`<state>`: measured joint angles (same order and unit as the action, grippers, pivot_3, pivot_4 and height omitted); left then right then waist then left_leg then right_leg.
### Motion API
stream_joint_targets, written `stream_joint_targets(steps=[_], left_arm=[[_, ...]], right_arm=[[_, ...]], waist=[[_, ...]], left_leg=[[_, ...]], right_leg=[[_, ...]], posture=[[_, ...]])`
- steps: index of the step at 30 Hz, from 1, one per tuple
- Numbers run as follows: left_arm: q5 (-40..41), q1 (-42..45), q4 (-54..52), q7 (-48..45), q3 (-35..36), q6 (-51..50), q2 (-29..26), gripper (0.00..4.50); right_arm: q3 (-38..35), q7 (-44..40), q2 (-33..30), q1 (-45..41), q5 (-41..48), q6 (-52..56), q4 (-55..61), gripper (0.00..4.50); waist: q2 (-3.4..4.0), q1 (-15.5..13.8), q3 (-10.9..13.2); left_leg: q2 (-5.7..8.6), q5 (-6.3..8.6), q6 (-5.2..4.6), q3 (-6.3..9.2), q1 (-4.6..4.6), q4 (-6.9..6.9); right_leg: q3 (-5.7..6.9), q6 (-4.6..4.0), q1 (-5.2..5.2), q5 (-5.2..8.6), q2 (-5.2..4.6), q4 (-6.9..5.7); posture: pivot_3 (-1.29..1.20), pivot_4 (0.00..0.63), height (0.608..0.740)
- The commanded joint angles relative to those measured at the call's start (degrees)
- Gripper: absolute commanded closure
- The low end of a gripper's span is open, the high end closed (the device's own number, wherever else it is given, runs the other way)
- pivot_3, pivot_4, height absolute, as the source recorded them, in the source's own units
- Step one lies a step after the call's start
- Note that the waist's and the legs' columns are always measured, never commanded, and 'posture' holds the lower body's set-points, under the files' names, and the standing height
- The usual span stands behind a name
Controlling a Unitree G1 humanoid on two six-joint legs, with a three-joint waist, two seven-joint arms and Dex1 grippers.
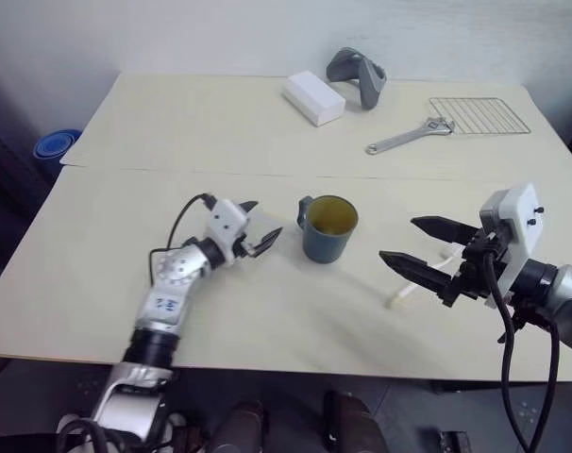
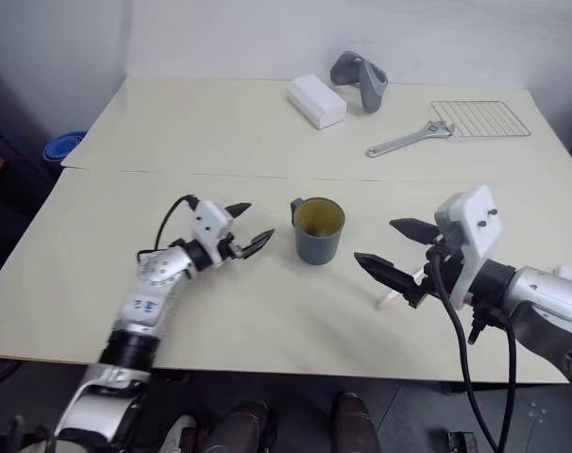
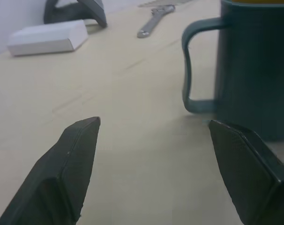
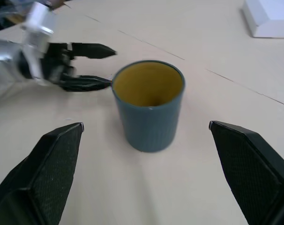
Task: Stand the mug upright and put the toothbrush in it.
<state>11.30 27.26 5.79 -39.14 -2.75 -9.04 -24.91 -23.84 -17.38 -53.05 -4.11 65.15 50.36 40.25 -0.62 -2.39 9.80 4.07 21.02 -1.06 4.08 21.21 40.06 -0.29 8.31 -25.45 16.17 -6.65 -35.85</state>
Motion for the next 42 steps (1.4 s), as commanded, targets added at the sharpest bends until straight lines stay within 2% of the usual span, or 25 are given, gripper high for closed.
stream_joint_targets(steps=[1,4,7,10,18,24,28,34,38,41,42], left_arm=[[9.58,1.62,-11.08,-14.96,1.50,-10.78,-10.41,0.64],[16.26,6.86,-13.67,-28.59,2.01,-19.35,-22.26,0.64],[19.79,12.65,-13.40,-36.03,1.24,-23.29,-27.32,0.64],[21.32,19.58,-12.22,-42.81,-0.41,-24.79,-29.00,0.64],[20.47,25.52,-11.91,-45.50,-2.95,-25.04,-25.74,0.64],[19.97,27.13,-11.58,-45.82,-3.53,-24.73,-24.53,0.64],[19.62,27.40,-11.07,-45.72,-3.36,-24.21,-24.41,0.57],[19.58,27.36,-10.71,-44.90,-2.96,-23.84,-24.06,0.57],[19.65,27.87,-10.03,-44.21,-2.86,-23.87,-23.38,0.57],[19.72,27.94,-9.89,-43.21,-2.65,-24.10,-22.68,0.57],[19.89,27.82,-10.08,-43.02,-2.56,-24.29,-22.55,0.57]], right_arm=[[-1.18,11.29,3.23,0.05,-0.72,1.86,0.62,0.00],[-0.68,30.33,11.03,-1.02,1.53,4.65,0.19,0.00],[0.67,43.14,18.00,-1.20,2.23,6.20,0.74,0.00],[5.84,54.09,26.49,-0.89,-1.84,7.84,0.42,0.00],[7.74,61.14,38.40,-3.87,-9.73,6.24,-7.29,0.00],[8.81,56.55,42.09,-7.69,-14.28,4.48,-14.08,0.00],[10.17,54.30,43.25,-8.69,-17.33,5.58,-16.30,0.90],[10.48,52.41,44.28,-9.08,-20.15,8.38,-15.57,2.73],[9.92,50.82,45.18,-8.68,-21.04,9.84,-15.48,2.73],[9.36,50.13,45.87,-8.39,-21.75,10.48,-14.62,3.30],[9.14,49.95,46.07,-8.36,-21.95,10.75,-14.41,3.67]], waist=[[0.00,0.13,0.00],[0.00,0.72,0.00],[0.28,0.97,0.01],[0.33,1.25,-0.02],[0.46,2.94,-0.01],[0.41,3.96,-0.04],[0.41,4.14,-0.05],[0.40,4.30,-0.06],[0.39,4.26,-0.07],[0.39,4.27,-0.07],[0.39,4.28,-0.07]], left_leg=[[0.01,0.00,0.00,0.03,0.00,0.00],[-0.01,0.00,0.03,0.09,0.01,-0.02],[0.07,-0.01,0.06,0.12,0.00,-0.07],[0.06,-0.01,0.05,0.10,-0.02,-0.13],[0.00,-0.03,0.06,0.05,-0.05,-0.21],[-0.06,-0.04,0.08,0.06,-0.07,-0.23],[-0.06,-0.04,0.07,0.06,-0.14,-0.24],[-0.12,-0.04,0.08,0.05,-0.15,-0.25],[-0.12,-0.04,0.08,0.06,-0.15,-0.25],[-0.12,-0.04,0.08,0.06,-0.15,-0.25],[-0.12,-0.04,0.08,0.05,-0.15,-0.25]], right_leg=[[0.01,-0.01,0.01,0.00,-0.01,0.02],[0.03,-0.05,0.01,0.03,0.00,0.02],[0.02,-0.10,0.02,0.05,-0.03,0.03],[0.01,-0.10,0.01,0.05,-0.02,0.01],[-0.05,-0.10,-0.04,0.06,0.10,-0.02],[-0.04,-0.10,-0.03,0.06,0.14,-0.03],[-0.06,-0.10,-0.02,0.06,0.14,-0.08],[-0.08,-0.10,-0.03,0.06,0.19,-0.08],[-0.08,-0.10,-0.03,0.06,0.19,-0.09],[-0.08,-0.10,-0.03,0.06,0.19,-0.09],[-0.08,-0.10,-0.03,0.06,0.19,-0.10]], posture=[[0.00,0.150,0.740],[0.00,0.150,0.740],[0.00,0.150,0.740],[0.00,0.150,0.740],[0.00,0.150,0.740],[0.00,0.150,0.740],[0.00,0.150,0.740],[0.00,0.150,0.740],[0.00,0.150,0.740],[0.00,0.150,0.740],[0.00,0.150,0.740]])
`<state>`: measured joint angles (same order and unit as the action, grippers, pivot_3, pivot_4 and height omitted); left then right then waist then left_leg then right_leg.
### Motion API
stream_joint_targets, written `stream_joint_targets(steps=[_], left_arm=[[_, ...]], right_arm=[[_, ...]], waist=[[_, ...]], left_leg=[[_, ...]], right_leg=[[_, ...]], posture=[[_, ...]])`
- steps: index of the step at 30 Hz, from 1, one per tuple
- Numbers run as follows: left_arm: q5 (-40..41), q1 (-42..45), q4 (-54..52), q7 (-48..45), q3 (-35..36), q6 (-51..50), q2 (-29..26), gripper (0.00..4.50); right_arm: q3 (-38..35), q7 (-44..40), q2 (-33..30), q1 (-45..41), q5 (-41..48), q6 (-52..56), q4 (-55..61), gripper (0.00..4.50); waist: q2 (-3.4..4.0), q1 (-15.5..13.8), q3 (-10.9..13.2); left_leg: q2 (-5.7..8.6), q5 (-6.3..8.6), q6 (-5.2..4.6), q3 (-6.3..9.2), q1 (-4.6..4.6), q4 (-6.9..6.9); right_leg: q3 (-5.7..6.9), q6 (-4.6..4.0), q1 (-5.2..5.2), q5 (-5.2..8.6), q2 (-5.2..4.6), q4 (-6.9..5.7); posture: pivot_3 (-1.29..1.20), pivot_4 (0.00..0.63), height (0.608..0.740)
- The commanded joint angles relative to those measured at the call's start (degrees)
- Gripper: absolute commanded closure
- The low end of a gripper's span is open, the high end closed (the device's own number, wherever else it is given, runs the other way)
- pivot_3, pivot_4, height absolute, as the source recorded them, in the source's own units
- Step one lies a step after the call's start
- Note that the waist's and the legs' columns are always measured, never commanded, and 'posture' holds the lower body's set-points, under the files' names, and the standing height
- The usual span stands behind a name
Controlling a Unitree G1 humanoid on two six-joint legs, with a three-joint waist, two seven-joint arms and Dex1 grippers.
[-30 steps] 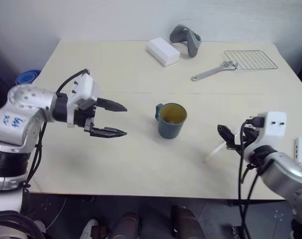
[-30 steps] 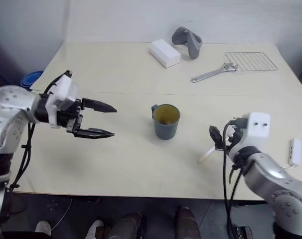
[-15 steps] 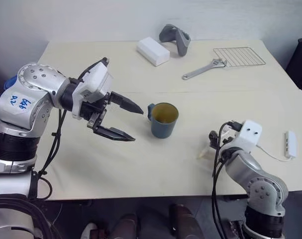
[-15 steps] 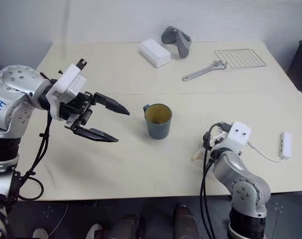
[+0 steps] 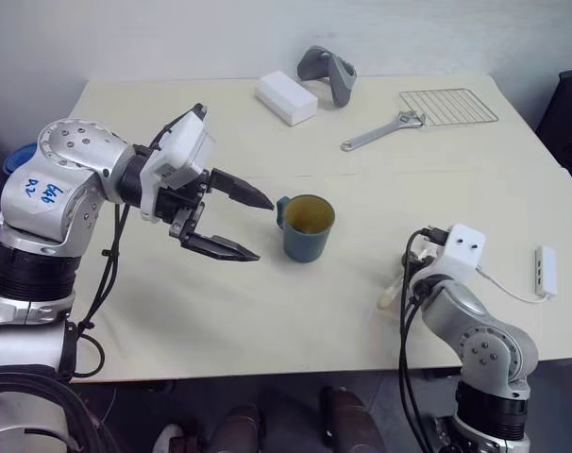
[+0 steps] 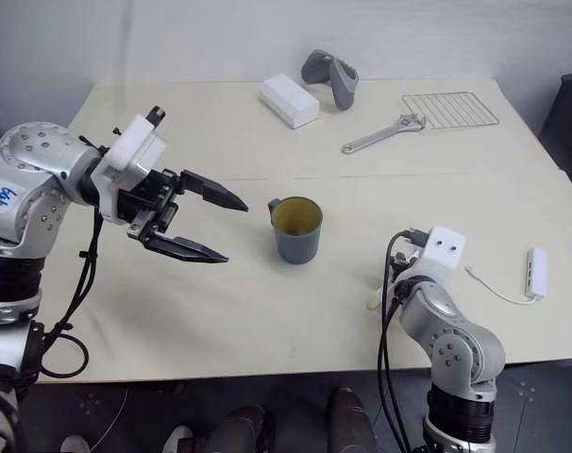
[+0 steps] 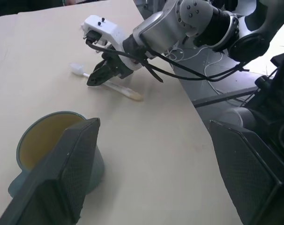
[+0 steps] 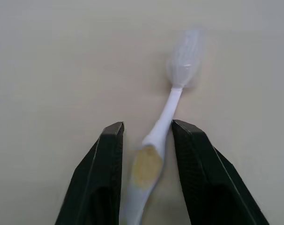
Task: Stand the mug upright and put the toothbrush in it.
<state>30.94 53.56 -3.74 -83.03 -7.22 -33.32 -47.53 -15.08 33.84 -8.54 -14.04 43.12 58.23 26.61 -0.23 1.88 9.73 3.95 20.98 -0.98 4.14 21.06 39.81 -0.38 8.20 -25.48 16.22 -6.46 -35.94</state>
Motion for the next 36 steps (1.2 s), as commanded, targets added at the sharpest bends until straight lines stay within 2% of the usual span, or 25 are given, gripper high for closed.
stream_joint_targets(steps=[1,2,9,12,18,23,27,31,36], left_arm=[[0.38,1.45,-0.68,1.00,1.96,-0.16,0.14,0.57],[0.50,1.33,-0.78,1.07,2.03,-0.26,0.14,0.57],[1.29,0.72,-0.95,2.68,2.80,-1.64,0.40,0.57],[1.69,-0.69,-1.75,4.31,4.03,-2.92,-0.12,0.57],[3.06,-4.62,-1.14,13.21,11.17,-7.93,-0.03,0.57],[7.05,-12.80,-7.44,18.39,18.03,-13.16,-1.75,0.57],[6.67,-13.72,-6.97,21.14,19.87,-12.03,-1.91,0.57],[6.77,-12.83,-7.18,23.21,19.80,-12.08,-1.49,0.57],[7.25,-13.37,-9.12,25.39,20.55,-12.27,-1.84,0.57]], right_arm=[[0.18,-1.45,1.76,1.57,-0.16,3.13,-0.61,3.95],[-0.04,-1.68,1.93,1.54,-0.45,3.42,-0.49,4.18],[0.14,-3.88,0.60,2.22,-4.61,4.73,0.15,4.20],[-1.71,-5.05,0.11,-0.40,-6.11,3.05,0.21,4.20],[2.42,-18.80,-4.43,-10.50,-7.61,-6.39,2.29,4.20],[5.37,-30.04,-0.63,-21.78,-5.84,-15.88,-2.79,4.20],[8.91,-35.00,4.06,-29.58,-8.85,-22.64,-11.52,4.20],[12.90,-38.14,7.37,-32.12,-14.97,-31.50,-20.18,4.20],[15.73,-40.11,8.22,-30.82,-21.71,-40.19,-23.68,4.20]], waist=[[0.00,0.01,0.00],[0.00,0.01,0.00],[0.00,-0.16,0.00],[0.00,-0.14,0.00],[0.27,0.08,0.16],[0.28,1.14,0.15],[0.28,1.34,0.15],[0.27,1.31,0.14],[0.28,1.57,0.14]], left_leg=[[0.00,0.00,0.00,0.00,0.00,0.00],[0.00,0.00,0.00,0.00,0.00,0.00],[0.02,0.00,0.00,0.01,0.00,0.00],[0.03,0.00,0.00,0.01,0.00,0.00],[0.07,0.00,0.00,-0.05,0.07,0.00],[0.06,0.00,0.01,0.03,0.03,-0.19],[0.07,-0.03,0.05,0.07,0.03,-0.17],[0.17,-0.03,0.05,0.19,0.02,-0.15],[0.21,-0.02,0.05,0.23,0.04,-0.18]], right_leg=[[0.00,0.00,0.00,0.00,0.00,0.00],[0.00,0.00,0.00,0.00,0.00,0.00],[0.00,0.00,0.00,0.00,-0.01,-0.01],[0.00,0.00,0.00,0.00,-0.03,-0.01],[-0.07,0.00,-0.15,0.00,-0.03,-0.04],[-0.02,0.00,-0.25,0.00,-0.02,-0.05],[0.04,0.00,-0.25,0.00,-0.04,-0.05],[0.09,0.00,-0.21,0.00,-0.09,-0.09],[0.15,0.00,-0.26,0.00,-0.11,-0.10]], posture=[[0.00,0.150,0.740],[0.00,0.150,0.740],[0.00,0.150,0.740],[0.00,0.150,0.740],[0.00,0.150,0.740],[0.00,0.150,0.740],[0.00,0.150,0.740],[0.00,0.150,0.740],[0.00,0.150,0.740]])
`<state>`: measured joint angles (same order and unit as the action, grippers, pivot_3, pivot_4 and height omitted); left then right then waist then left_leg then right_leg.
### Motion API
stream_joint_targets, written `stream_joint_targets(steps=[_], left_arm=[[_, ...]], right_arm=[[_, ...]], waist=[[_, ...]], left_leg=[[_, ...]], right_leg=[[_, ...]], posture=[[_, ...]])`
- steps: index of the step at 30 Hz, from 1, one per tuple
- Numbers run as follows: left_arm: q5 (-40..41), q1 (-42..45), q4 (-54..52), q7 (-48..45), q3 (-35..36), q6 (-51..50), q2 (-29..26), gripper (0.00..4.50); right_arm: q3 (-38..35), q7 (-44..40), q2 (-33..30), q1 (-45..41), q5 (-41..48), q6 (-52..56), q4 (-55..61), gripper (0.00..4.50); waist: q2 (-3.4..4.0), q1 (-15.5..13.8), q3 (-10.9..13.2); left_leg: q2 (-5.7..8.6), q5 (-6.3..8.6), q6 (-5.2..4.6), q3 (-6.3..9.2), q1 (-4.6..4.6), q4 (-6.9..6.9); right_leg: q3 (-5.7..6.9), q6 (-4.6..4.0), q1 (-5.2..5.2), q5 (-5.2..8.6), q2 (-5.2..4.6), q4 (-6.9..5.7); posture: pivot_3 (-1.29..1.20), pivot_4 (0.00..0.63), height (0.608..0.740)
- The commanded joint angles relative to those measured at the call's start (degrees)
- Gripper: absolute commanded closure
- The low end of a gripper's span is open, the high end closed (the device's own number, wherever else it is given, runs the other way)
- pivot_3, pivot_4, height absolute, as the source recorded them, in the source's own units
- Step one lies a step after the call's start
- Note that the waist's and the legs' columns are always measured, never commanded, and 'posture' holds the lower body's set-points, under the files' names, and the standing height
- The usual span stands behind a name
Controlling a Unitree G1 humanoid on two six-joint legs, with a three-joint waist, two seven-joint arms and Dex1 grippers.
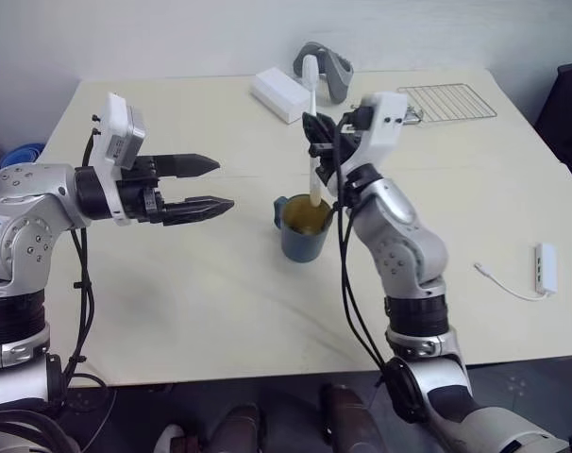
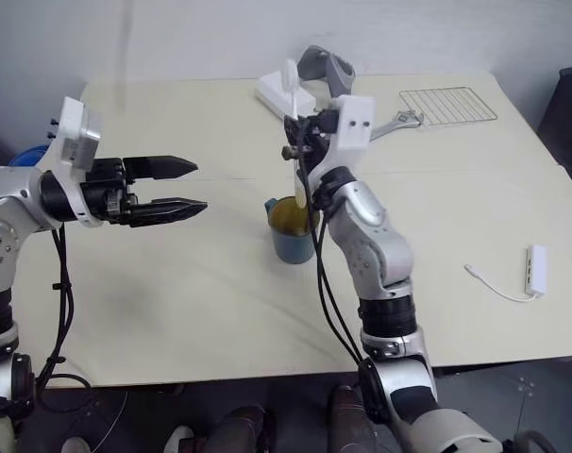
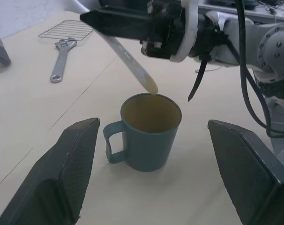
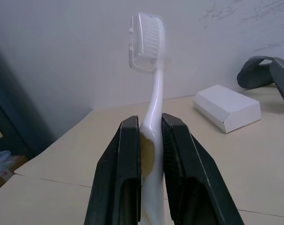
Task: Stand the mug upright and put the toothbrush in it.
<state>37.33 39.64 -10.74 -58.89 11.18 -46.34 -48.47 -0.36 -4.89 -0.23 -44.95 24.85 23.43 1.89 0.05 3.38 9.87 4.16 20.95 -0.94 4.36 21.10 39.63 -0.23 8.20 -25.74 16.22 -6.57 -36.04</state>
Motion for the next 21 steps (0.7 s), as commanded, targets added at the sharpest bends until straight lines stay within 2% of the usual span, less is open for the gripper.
stream_joint_targets(steps=[1,11,17,21], left_arm=[[0.64,0.67,-1.97,2.00,2.19,0.94,-0.76,0.57],[0.22,3.67,0.72,3.54,-0.18,2.91,0.72,0.57],[-0.12,5.38,2.74,2.64,-1.76,4.25,1.41,0.57],[-0.60,6.00,4.58,1.89,-2.68,5.40,1.96,0.57]], right_arm=[[1.09,-1.62,0.16,0.54,-3.57,-5.32,0.97,4.20],[1.61,-4.18,2.24,3.02,-2.30,-3.15,4.38,4.20],[0.93,-3.81,2.10,4.22,-2.27,-1.62,6.79,2.30],[0.17,-3.55,-0.05,7.43,-0.65,3.60,13.97,0.88]], waist=[[0.00,0.15,0.00],[0.00,0.90,0.00],[0.01,1.31,-0.01],[0.01,1.27,-0.01]], left_leg=[[0.00,0.00,0.00,0.00,0.00,-0.01],[-0.04,-0.01,0.03,0.01,-0.01,0.01],[-0.03,-0.01,0.04,0.04,-0.01,0.01],[-0.02,-0.01,0.04,0.09,-0.01,0.00]], right_leg=[[0.04,0.00,0.00,0.00,0.00,0.00],[0.05,0.00,0.00,0.00,0.02,-0.02],[0.06,0.00,0.00,0.00,0.02,-0.05],[0.07,0.00,0.00,0.00,0.01,-0.05]], posture=[[0.00,0.150,0.740],[0.00,0.150,0.740],[0.00,0.150,0.740],[0.00,0.150,0.740]])
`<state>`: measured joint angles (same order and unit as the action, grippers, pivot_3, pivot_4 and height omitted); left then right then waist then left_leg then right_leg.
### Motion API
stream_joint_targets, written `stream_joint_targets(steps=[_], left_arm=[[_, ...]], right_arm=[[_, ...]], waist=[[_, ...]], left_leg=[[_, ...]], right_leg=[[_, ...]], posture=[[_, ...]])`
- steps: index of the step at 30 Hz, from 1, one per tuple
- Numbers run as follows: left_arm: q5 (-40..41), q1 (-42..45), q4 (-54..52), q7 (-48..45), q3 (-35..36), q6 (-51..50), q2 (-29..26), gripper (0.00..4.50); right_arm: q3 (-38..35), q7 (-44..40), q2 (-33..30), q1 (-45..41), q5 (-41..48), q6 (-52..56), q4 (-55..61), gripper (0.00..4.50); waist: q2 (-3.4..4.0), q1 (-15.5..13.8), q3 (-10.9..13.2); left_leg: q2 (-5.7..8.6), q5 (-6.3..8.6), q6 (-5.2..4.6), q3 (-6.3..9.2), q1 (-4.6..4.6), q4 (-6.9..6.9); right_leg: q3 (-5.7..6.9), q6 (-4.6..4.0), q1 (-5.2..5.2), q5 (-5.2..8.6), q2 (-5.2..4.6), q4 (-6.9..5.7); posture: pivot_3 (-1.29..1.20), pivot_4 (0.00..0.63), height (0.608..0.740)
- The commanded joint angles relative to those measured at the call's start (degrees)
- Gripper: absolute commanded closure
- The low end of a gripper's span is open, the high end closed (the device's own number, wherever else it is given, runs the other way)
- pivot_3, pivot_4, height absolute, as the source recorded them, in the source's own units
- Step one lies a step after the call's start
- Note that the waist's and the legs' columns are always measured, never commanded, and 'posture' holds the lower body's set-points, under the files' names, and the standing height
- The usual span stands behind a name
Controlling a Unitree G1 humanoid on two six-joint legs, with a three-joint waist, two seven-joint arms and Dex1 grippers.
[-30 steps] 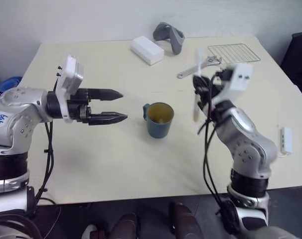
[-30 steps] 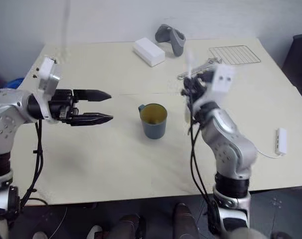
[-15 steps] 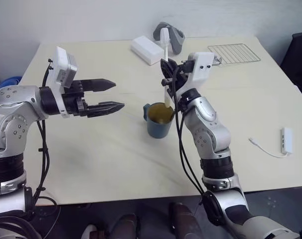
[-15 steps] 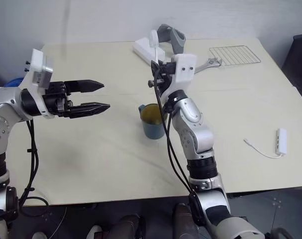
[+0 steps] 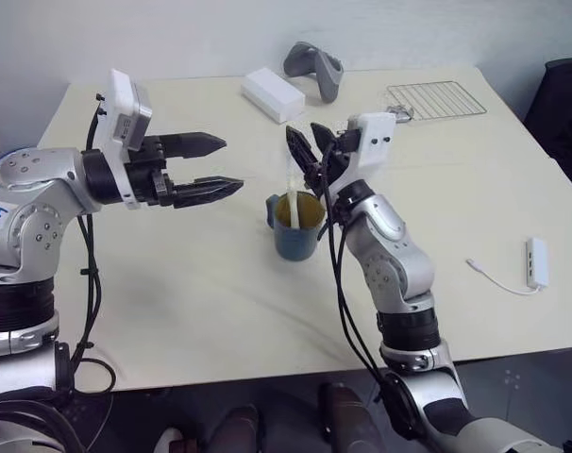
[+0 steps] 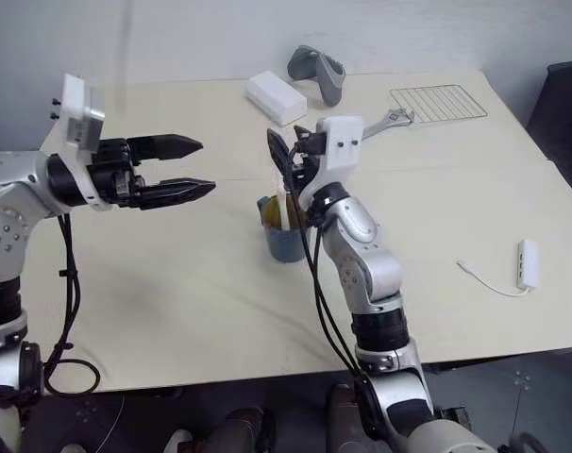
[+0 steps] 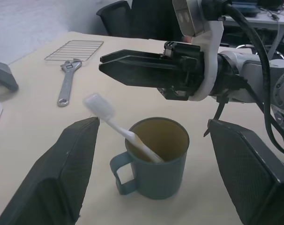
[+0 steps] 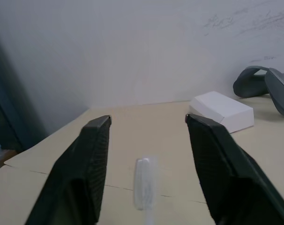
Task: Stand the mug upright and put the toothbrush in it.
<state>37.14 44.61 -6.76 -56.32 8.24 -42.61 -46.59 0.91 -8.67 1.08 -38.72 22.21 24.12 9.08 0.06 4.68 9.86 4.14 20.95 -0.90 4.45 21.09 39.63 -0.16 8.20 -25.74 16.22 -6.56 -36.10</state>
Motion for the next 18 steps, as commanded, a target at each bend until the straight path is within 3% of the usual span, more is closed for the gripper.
stream_joint_targets(steps=[1,3,5,9,13,15,18], left_arm=[[-0.52,0.94,0.82,-0.88,0.07,2.06,0.21,0.57],[-0.67,0.74,1.06,-1.24,-0.09,2.65,0.51,0.57],[-0.70,0.39,1.14,-1.48,-0.01,3.15,0.86,0.57],[-0.61,-1.00,1.53,-3.48,0.33,3.78,-0.23,0.57],[-3.87,-6.38,3.28,-14.49,-0.34,8.56,-9.14,0.57],[-5.52,-7.81,6.69,-19.07,0.00,11.44,-13.96,0.57],[-8.06,-8.50,12.10,-23.32,0.54,15.49,-18.90,0.57]], right_arm=[[-1.51,0.25,-2.18,1.75,2.63,4.61,8.64,0.54],[-2.86,0.09,-4.37,2.24,4.46,8.19,12.16,0.05],[-5.14,-1.64,-8.88,2.10,8.08,13.76,16.21,0.05],[-10.36,-16.06,-28.42,2.65,20.15,25.99,22.33,0.05],[-16.48,-43.78,-57.26,13.37,24.26,28.46,21.65,0.05],[-19.25,-50.80,-64.85,17.29,24.19,26.91,18.02,0.05],[-23.19,-55.40,-69.18,19.86,23.61,25.36,12.55,0.05]], waist=[[0.00,-0.09,0.00],[0.00,-0.17,0.00],[0.00,-0.28,0.00],[0.00,-1.50,0.01],[0.02,-2.55,0.03],[-0.04,-2.62,0.07],[-0.06,-2.86,0.08]], left_leg=[[0.01,0.00,0.00,0.00,0.00,0.00],[0.01,0.00,0.00,0.01,0.03,0.02],[0.02,0.00,0.00,0.01,0.03,0.02],[0.06,0.03,-0.05,0.01,0.05,0.04],[0.05,0.06,-0.11,-0.06,0.09,-0.05],[-0.04,0.10,-0.18,-0.28,0.03,-0.18],[-0.06,0.12,-0.21,-0.47,-0.03,-0.01]], right_leg=[[0.00,0.00,0.00,0.00,-0.01,0.00],[0.00,0.00,0.00,0.00,-0.01,0.01],[-0.01,0.00,0.01,0.00,-0.02,0.01],[-0.02,0.00,0.04,0.00,-0.05,0.12],[-0.04,0.01,0.06,0.00,-0.07,0.28],[-0.05,0.00,0.08,0.01,0.01,0.43],[-0.16,0.01,0.12,0.00,-0.02,0.34]], posture=[[0.00,0.150,0.740],[0.00,0.150,0.740],[0.00,0.150,0.740],[0.00,0.150,0.740],[0.00,0.150,0.740],[0.00,0.150,0.740],[0.00,0.150,0.740]])
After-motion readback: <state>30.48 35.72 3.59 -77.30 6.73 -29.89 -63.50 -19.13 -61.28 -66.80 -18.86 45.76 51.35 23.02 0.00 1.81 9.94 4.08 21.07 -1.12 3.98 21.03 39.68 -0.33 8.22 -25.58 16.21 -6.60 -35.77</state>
